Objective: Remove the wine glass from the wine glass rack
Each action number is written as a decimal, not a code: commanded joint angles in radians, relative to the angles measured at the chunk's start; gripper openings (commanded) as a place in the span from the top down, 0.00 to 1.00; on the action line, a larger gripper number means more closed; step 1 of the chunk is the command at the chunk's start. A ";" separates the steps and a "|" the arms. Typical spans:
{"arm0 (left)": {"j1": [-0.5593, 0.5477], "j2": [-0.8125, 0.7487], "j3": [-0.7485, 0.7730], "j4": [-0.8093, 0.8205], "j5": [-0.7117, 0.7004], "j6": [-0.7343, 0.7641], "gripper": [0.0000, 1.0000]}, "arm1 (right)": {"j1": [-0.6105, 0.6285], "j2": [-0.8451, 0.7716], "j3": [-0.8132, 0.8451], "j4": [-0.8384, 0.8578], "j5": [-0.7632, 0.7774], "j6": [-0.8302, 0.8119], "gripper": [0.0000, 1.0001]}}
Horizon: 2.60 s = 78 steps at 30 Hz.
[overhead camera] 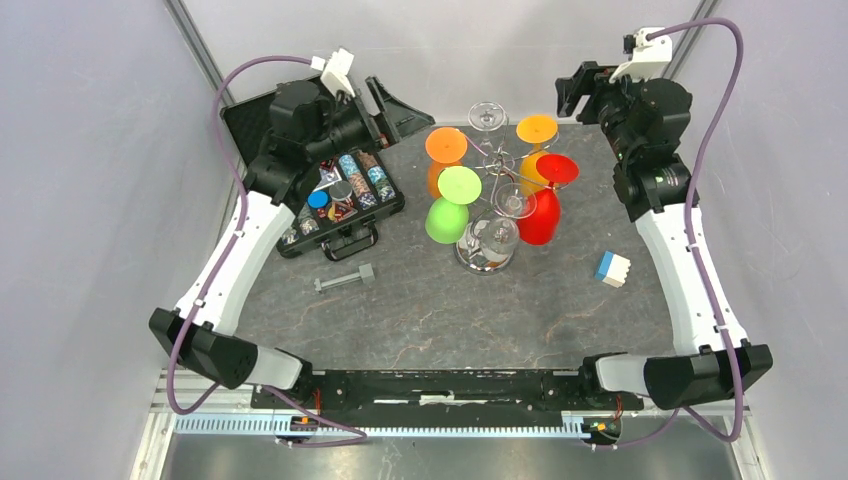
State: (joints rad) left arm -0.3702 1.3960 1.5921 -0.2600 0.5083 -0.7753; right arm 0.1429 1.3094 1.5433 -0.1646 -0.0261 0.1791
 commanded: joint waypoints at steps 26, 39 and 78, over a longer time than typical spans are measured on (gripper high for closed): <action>-0.140 -0.001 0.014 -0.367 0.053 -0.105 0.62 | -0.003 -0.194 -0.228 -0.030 0.049 0.146 0.26; -0.182 -0.005 -0.037 -0.304 0.016 -0.189 0.60 | -0.002 -0.235 -0.249 -0.040 0.070 0.156 0.28; -0.182 -0.053 -0.054 -0.246 -0.058 -0.270 0.75 | -0.002 -0.264 -0.302 -0.047 0.133 0.155 0.28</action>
State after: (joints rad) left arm -0.5476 1.3659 1.5120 -0.5781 0.4240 -1.0599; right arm 0.1429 1.0439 1.2392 -0.2417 0.0910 0.3264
